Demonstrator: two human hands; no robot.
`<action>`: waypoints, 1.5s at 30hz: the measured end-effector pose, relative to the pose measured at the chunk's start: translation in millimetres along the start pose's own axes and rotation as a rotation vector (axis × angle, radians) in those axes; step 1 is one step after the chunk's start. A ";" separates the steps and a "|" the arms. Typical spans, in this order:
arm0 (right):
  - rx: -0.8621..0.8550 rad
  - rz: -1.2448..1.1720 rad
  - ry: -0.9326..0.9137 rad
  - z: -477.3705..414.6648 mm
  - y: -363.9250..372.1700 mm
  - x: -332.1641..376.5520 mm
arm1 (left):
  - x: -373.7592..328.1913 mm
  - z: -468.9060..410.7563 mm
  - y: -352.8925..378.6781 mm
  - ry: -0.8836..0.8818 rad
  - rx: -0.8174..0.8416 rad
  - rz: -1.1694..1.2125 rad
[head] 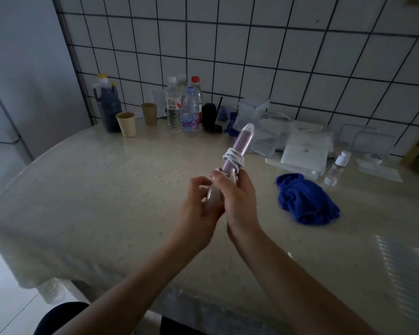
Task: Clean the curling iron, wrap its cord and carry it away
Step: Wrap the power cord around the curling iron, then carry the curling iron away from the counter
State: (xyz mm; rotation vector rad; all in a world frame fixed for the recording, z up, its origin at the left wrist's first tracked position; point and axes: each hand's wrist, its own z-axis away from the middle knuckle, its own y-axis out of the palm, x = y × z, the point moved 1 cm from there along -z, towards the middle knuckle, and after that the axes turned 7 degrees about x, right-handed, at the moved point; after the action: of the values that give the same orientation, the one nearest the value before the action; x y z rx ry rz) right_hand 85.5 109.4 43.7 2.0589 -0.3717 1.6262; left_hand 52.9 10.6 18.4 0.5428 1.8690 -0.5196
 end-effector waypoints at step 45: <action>-0.144 0.549 0.299 46.1 -46.0 -46.6 | 44.5 22.6 -132.2 -0.471 0.410 -1.041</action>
State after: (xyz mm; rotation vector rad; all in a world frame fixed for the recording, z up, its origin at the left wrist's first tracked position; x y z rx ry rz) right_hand 134.7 119.9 -18.6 1.6539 -0.9767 2.1100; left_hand -23.0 -102.9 -17.8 -0.3497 1.4640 -1.5786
